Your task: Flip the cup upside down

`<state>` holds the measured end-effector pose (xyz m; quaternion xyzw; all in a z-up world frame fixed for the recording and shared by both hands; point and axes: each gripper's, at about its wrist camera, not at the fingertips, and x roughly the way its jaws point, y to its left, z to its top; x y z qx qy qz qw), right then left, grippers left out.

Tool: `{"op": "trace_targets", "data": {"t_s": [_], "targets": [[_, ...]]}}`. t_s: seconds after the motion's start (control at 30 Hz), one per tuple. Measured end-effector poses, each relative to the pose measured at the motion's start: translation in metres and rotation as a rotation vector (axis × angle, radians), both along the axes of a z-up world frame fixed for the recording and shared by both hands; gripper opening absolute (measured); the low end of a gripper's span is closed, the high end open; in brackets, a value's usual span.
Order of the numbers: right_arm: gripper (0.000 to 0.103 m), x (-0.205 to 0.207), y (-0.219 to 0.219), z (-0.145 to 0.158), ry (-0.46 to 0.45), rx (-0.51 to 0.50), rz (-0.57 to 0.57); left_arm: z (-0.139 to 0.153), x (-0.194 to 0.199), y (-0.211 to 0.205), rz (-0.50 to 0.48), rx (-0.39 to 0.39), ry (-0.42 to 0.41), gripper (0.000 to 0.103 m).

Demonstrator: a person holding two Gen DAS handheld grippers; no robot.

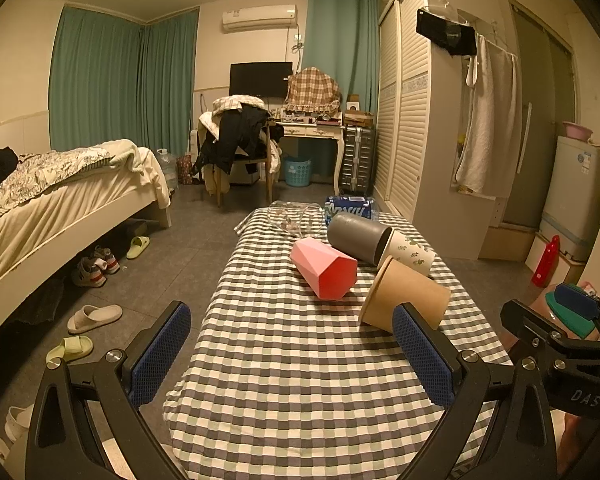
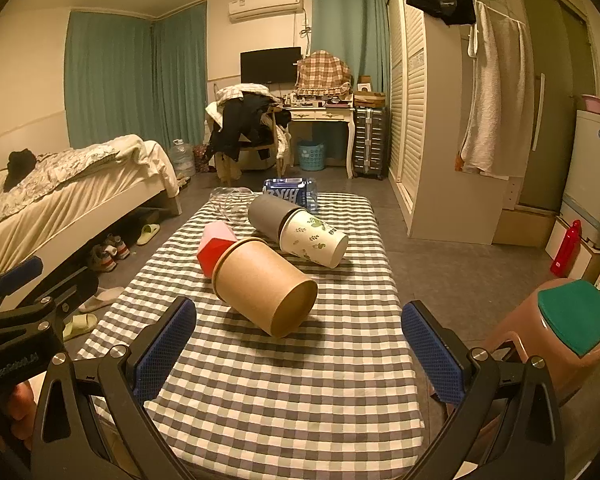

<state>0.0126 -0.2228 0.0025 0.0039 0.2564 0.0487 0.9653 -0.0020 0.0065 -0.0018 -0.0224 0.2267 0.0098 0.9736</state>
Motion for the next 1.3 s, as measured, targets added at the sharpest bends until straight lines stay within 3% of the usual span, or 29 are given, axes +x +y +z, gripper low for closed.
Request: {"op": "trace_targets", "data": {"t_s": [0.33,0.57,0.77,0.93,1.1,1.3], "targets": [[0.103,0.013,-0.001,0.002,0.012,-0.003,0.023,-0.005,0.009,0.005,0.005,-0.011,0.018,0.103],[0.103,0.050,-0.002,0.022,0.027,-0.032,0.103,0.004,0.049,0.015,0.025,-0.034,0.054,0.103],[0.103,0.125,0.010,0.044,0.060,-0.178,0.201,0.018,0.104,0.029,0.060,-0.036,0.066,0.103],[0.103,0.202,0.024,0.040,0.147,-0.204,0.282,0.020,0.159,0.039,0.069,-0.019,0.090,0.103],[0.103,0.278,0.049,0.012,0.264,-0.274,0.382,0.007,0.207,0.045,0.091,0.000,0.133,0.103],[0.103,0.336,0.062,-0.034,0.400,-0.313,0.417,-0.028,0.239,0.052,0.093,0.006,0.201,0.103]]}}
